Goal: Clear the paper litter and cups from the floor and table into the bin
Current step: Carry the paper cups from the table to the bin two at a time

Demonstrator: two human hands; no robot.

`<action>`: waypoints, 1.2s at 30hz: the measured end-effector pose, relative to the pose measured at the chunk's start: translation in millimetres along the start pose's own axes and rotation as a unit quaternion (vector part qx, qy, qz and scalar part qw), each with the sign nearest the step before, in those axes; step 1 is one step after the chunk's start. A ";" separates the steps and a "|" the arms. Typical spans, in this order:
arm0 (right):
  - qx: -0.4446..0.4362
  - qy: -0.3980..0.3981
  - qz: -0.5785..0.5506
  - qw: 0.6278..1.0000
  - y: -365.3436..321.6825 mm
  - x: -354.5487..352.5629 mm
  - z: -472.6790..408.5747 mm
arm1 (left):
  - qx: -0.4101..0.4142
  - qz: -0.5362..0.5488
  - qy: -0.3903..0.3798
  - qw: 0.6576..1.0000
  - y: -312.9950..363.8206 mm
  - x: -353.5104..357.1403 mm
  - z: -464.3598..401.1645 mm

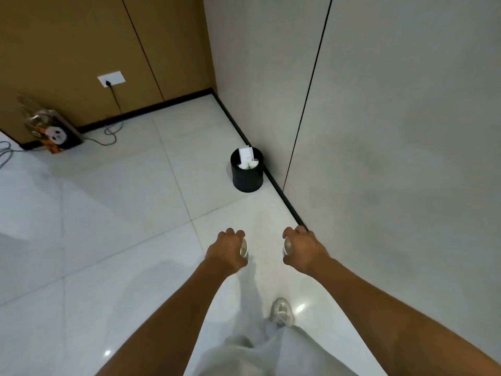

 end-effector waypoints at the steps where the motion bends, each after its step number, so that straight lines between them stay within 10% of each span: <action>1: -0.006 -0.002 0.005 1.000 -1.5 -14.9 -19.8 | -0.008 0.005 0.001 1.000 1.7 -10.8 -17.6; 36: 0.020 -0.128 0.021 0.991 -94.7 -171.3 -608.6 | -0.118 0.114 -0.028 0.986 -144.0 -208.6 -554.3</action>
Point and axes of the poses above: each hand's wrist, its own z-axis away from the middle knuckle, its own x-axis out of the palm, y = z × x, the point moved 8 cm from there along -z, towards the middle knuckle, and after that the axes turned 13 degrees about -z, right-handed, at the moved point
